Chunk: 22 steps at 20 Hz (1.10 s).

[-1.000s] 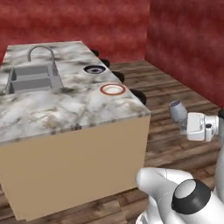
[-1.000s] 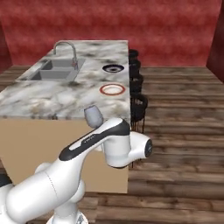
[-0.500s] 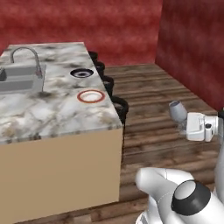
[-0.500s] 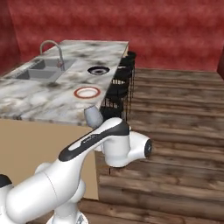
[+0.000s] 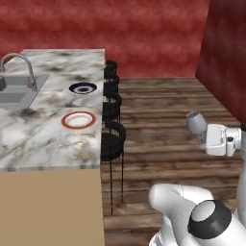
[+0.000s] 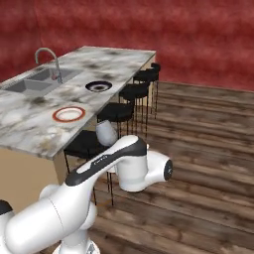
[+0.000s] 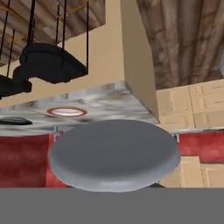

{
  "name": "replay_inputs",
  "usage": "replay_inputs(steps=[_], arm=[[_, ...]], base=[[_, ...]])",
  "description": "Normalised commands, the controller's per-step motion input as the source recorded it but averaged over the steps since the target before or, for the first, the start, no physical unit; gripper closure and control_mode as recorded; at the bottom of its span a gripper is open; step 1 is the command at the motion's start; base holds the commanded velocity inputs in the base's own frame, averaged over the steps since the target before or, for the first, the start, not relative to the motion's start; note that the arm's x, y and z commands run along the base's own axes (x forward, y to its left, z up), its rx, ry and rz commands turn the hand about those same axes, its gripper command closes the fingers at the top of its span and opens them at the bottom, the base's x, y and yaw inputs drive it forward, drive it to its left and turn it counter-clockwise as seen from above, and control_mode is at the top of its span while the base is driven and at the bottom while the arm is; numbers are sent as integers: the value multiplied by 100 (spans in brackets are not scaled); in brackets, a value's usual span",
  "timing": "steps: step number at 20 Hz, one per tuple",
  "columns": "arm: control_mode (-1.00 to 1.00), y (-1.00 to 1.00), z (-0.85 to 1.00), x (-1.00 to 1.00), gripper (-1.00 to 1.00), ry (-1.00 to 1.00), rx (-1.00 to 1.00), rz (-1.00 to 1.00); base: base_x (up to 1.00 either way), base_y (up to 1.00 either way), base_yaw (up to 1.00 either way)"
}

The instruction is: Retrieve the wine glasses from the counter and place one next to each plate.

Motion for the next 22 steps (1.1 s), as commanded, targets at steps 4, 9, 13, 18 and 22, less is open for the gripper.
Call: replay_inputs(steps=[4, 9, 13, 18, 22], arm=[[100, 0, 0, 0, 100, 0, 0, 0], [100, 0, 0, 0, 100, 0, 0, 0], [100, 0, 0, 0, 100, 0, 0, 0], [100, 0, 0, 0, 100, 0, 0, 0], [100, 0, 0, 0, 100, 0, 0, 0]], base=[[100, -97, 40], [100, -100, 42], [92, -100, 48], [78, -74, 48], [27, -18, 56]])
